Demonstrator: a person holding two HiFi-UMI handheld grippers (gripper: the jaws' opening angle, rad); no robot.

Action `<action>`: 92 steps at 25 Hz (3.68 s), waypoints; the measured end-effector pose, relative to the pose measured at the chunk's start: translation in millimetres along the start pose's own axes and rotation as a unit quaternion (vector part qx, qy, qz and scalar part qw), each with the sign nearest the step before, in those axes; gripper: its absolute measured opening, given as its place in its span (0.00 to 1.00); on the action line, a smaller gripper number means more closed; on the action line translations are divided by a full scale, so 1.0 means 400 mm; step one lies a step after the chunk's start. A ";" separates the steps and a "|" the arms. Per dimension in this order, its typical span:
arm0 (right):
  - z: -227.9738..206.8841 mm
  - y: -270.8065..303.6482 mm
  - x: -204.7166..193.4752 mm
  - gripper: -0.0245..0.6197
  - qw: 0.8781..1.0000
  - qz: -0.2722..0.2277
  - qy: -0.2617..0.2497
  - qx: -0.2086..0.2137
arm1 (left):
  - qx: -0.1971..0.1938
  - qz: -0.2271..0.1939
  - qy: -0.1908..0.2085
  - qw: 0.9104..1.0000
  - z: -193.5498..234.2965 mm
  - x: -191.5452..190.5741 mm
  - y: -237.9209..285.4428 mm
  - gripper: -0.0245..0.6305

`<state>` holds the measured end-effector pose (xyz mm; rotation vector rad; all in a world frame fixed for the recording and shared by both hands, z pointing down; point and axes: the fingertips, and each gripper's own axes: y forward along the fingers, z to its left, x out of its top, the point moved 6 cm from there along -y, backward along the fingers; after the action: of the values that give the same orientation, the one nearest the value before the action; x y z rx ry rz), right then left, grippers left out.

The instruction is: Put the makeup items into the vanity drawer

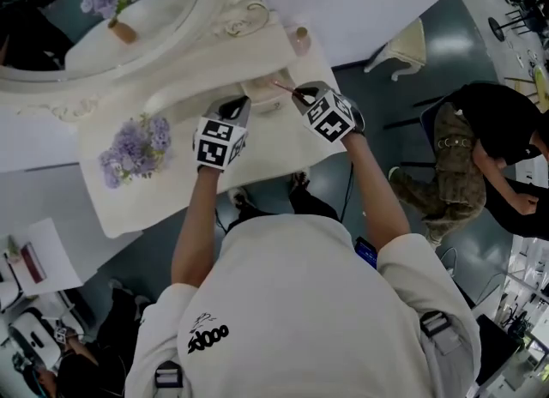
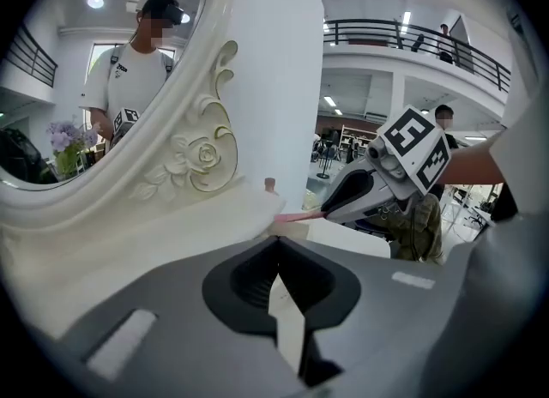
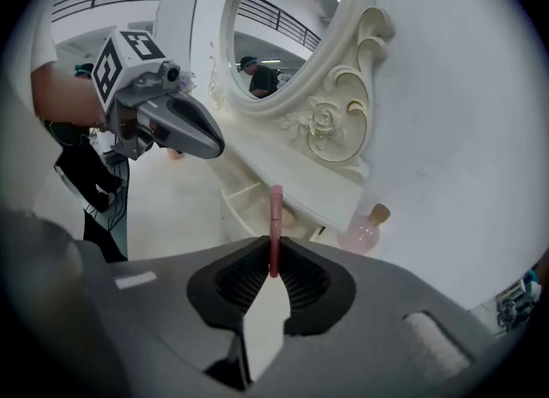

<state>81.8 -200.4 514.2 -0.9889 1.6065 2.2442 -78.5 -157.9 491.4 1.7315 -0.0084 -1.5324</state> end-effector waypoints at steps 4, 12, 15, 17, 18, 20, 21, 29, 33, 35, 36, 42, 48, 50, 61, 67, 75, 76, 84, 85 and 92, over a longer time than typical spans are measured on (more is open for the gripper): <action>-0.008 0.054 0.023 0.10 0.998 0.017 -0.041 0.050 | 0.003 0.006 -0.008 1.000 0.017 -0.010 0.008 0.06; -0.019 0.134 0.055 0.10 0.988 0.043 -0.109 0.097 | 0.003 0.017 -0.033 0.999 0.049 -0.043 0.020 0.06; -0.018 0.156 0.057 0.10 0.985 0.053 -0.118 0.117 | 0.004 0.022 -0.040 0.999 0.055 -0.053 0.024 0.06; -0.019 0.165 0.057 0.11 0.984 0.055 -0.117 0.124 | 0.004 0.024 -0.041 0.999 0.056 -0.055 0.025 0.06; -0.020 0.166 0.057 0.14 0.984 0.054 -0.112 0.126 | 0.004 0.024 -0.040 0.999 0.056 -0.055 0.025 0.06; -0.024 0.166 0.057 0.18 0.986 0.049 -0.097 0.128 | 0.005 0.024 -0.040 0.999 0.057 -0.055 0.022 0.06; -0.025 0.166 0.056 0.19 0.987 0.046 -0.090 0.128 | 0.005 0.024 -0.040 0.999 0.057 -0.055 0.021 0.06; -0.040 0.090 0.070 0.18 0.996 -0.025 0.009 0.082 | 0.011 -0.004 -0.019 1.000 0.052 -0.007 -0.010 0.06; -0.059 0.021 0.087 0.13 0.997 -0.071 0.039 0.017 | 0.023 -0.038 -0.010 0.999 0.052 0.034 -0.040 0.06; -0.071 -0.026 0.100 0.08 0.994 -0.096 0.052 -0.023 | 0.029 -0.057 -0.002 0.998 0.052 0.070 -0.066 0.06; -0.076 -0.052 0.107 0.06 0.992 -0.108 0.058 -0.039 | 0.033 -0.069 0.002 0.997 0.052 0.092 -0.081 0.06; -0.086 -0.204 0.157 0.04 0.974 -0.177 0.097 -0.105 | 0.060 -0.133 0.033 0.989 0.044 0.210 -0.178 0.06; -0.074 -0.364 0.217 0.04 0.950 -0.255 0.116 -0.136 | 0.081 -0.178 0.063 0.979 0.004 0.296 -0.271 0.06; -0.066 -0.412 0.239 0.04 0.944 -0.276 0.115 -0.142 | 0.086 -0.195 0.071 0.974 -0.011 0.323 -0.305 0.06; 0.005 -0.589 0.327 0.04 0.923 -0.345 0.060 -0.156 | 0.126 -0.257 0.108 0.952 -0.079 0.406 -0.470 0.06; 0.051 -0.643 0.344 0.04 0.920 -0.355 0.035 -0.161 | 0.127 -0.272 0.122 0.946 -0.129 0.423 -0.531 0.06; 0.071 -0.648 0.329 0.04 0.924 -0.345 0.041 -0.160 | 0.124 -0.262 0.123 0.949 -0.160 0.408 -0.537 0.06; 0.073 -0.648 0.326 0.04 0.924 -0.344 0.042 -0.159 | 0.123 -0.261 0.123 0.949 -0.164 0.406 -0.536 0.06; 0.087 -0.644 0.311 0.04 0.928 -0.338 0.046 -0.152 | 0.117 -0.250 0.116 0.954 -0.180 0.386 -0.534 0.06; 0.088 -0.644 0.308 0.04 0.928 -0.337 0.048 -0.151 | 0.115 -0.248 0.115 0.955 -0.182 0.384 -0.532 0.06; 0.082 -0.639 0.302 0.04 0.929 -0.334 0.051 -0.151 | 0.111 -0.244 0.109 0.957 -0.181 0.384 -0.517 0.07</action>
<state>112.1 -97.6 250.6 -1.4748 0.7645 1.9846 -77.6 -54.1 244.7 2.1919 0.4014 -1.7226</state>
